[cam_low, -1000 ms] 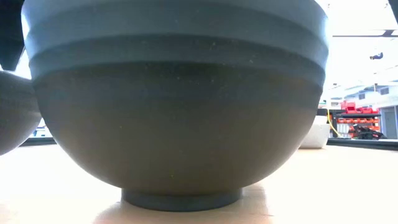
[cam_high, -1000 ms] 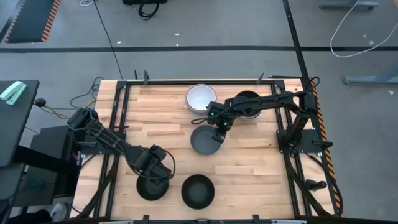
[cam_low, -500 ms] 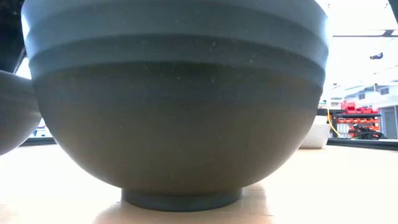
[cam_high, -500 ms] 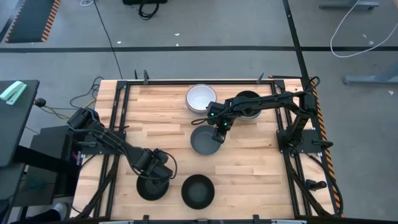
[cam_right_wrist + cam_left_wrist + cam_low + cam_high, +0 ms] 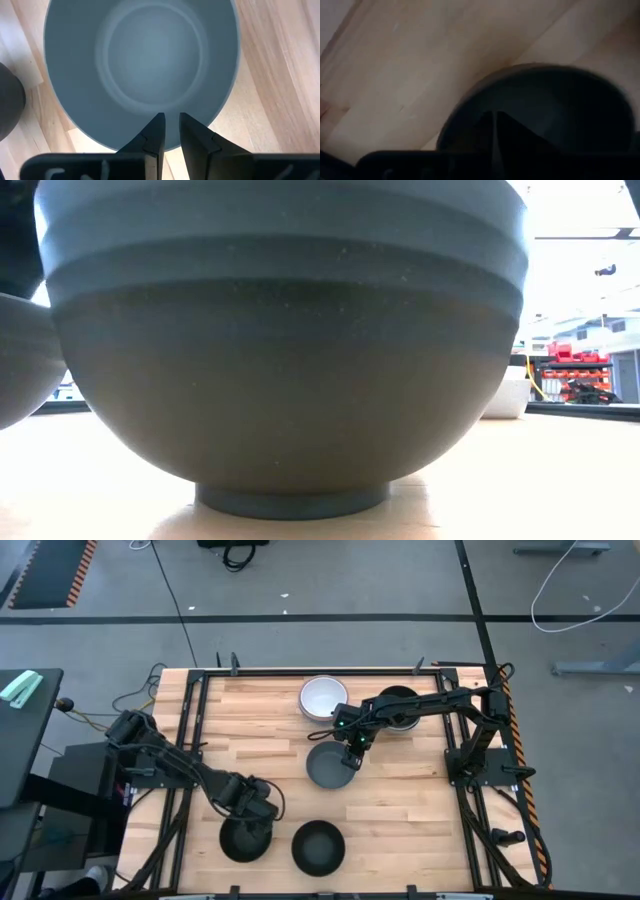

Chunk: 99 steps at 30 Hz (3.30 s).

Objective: Nest bowls inside each other
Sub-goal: Stack the left black bowl on top of the right black bowl

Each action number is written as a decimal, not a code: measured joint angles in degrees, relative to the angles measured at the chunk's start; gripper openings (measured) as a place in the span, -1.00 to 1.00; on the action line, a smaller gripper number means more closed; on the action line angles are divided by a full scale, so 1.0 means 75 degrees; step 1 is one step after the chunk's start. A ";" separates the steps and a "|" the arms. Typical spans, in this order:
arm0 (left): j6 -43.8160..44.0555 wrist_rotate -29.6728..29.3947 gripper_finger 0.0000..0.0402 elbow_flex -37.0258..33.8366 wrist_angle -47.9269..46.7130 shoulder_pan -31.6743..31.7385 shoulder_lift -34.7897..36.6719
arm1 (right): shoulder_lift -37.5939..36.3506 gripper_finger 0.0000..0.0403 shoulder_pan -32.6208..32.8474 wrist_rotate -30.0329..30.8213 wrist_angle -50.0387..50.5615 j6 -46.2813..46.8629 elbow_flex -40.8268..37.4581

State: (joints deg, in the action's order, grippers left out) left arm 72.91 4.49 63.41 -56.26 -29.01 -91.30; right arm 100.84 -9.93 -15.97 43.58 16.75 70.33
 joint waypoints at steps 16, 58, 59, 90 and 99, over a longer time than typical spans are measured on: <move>-0.0860 -0.0046 -0.55 0.0030 -0.0922 0.0565 0.0291 | 0.0000 -0.68 -0.0006 -0.0006 0.0030 -0.0038 0.0002; -0.1383 0.0428 -0.90 -0.0638 0.0039 0.0460 0.0283 | 0.0000 -0.68 -0.0006 -0.0029 0.0060 -0.0061 0.0002; -0.1370 0.0432 -0.93 -0.0638 0.0045 0.0463 0.0291 | 0.0000 -0.68 -0.0006 -0.0029 0.0066 -0.0064 0.0002; -0.1483 -0.0174 -0.94 0.2460 -0.1098 0.0804 -0.0006 | -0.0015 -0.68 -0.0437 0.0581 0.0879 -0.0431 -0.0104; -0.2389 0.0061 -0.94 0.3473 -0.1005 0.0927 -0.1085 | -0.0052 -0.68 -0.0130 0.0949 0.1034 -0.0396 -0.0331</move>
State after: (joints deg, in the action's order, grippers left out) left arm 55.00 4.95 89.46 -63.79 -22.07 -99.44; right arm 100.45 -10.91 -8.85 51.34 13.78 67.85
